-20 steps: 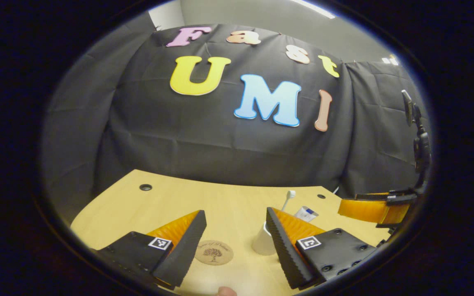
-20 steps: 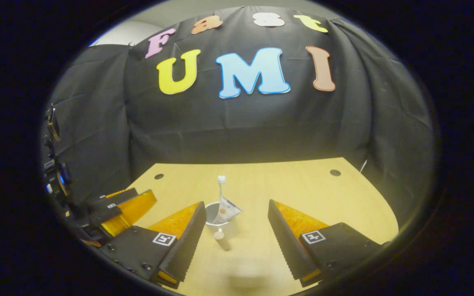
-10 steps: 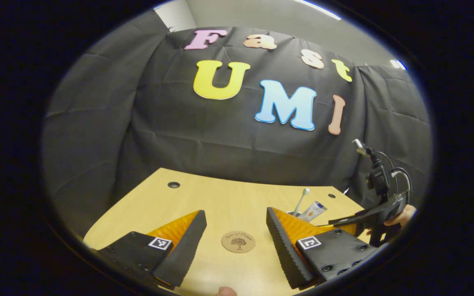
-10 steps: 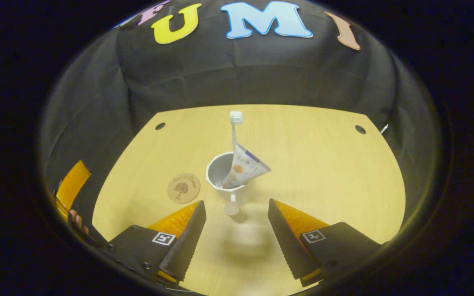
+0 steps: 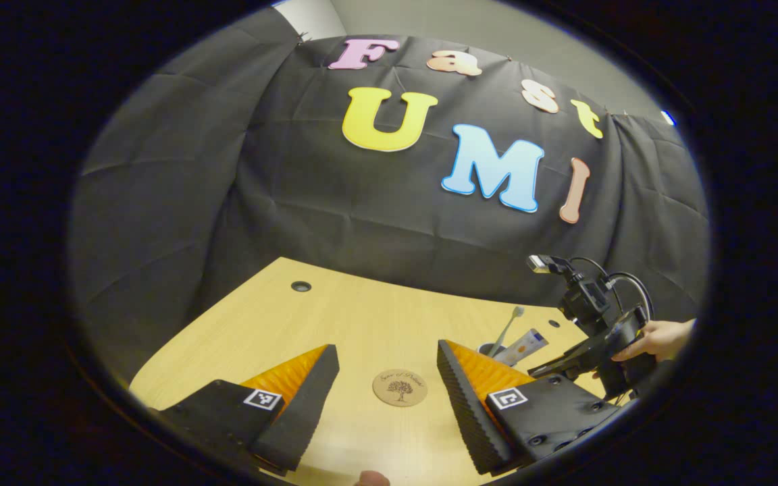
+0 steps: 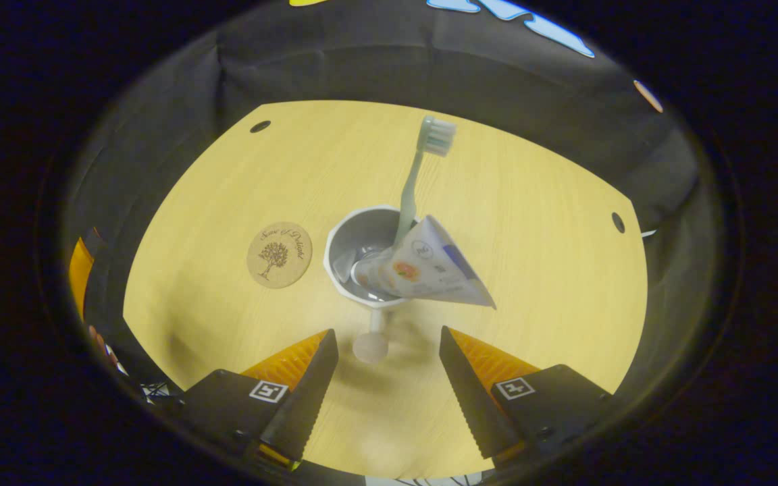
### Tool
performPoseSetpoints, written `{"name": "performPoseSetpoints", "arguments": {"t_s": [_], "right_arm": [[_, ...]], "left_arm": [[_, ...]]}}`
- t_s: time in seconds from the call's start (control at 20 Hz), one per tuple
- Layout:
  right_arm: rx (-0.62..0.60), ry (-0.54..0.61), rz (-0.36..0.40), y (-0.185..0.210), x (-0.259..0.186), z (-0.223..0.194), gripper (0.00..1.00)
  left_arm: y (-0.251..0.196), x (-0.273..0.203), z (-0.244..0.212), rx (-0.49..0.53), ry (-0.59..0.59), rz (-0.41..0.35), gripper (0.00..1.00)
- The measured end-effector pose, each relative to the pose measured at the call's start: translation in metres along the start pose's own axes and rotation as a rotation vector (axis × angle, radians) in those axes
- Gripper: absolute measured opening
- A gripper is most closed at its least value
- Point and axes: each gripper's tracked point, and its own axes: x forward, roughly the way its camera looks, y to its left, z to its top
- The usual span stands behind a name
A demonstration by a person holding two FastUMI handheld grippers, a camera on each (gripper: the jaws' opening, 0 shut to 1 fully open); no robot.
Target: Put the toothbrush and toothpaste on the desktop into the cup, then pick up the cup and place it on the coaster on the desktop.
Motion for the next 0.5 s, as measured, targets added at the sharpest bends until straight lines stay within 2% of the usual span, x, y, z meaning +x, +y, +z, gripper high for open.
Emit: {"name": "performPoseSetpoints", "arguments": {"t_s": [0.25,0.35,0.4,0.5], "right_arm": [[-0.003,0.089,-0.007,0.003,0.020,0.007,0.94],[-0.005,0.109,-0.013,0.002,0.025,0.011,0.96],[-0.004,0.121,-0.014,0.003,0.029,0.012,0.94],[-0.006,0.144,-0.016,0.003,0.033,0.012,0.92]], "left_arm": [[0.006,0.004,-0.003,-0.024,0.009,0.007,0.95],[0.009,0.005,-0.005,-0.038,0.014,0.009,0.95],[0.010,0.007,-0.006,-0.044,0.016,0.010,0.95],[0.016,0.007,-0.004,-0.055,0.016,0.019,0.92]]}}
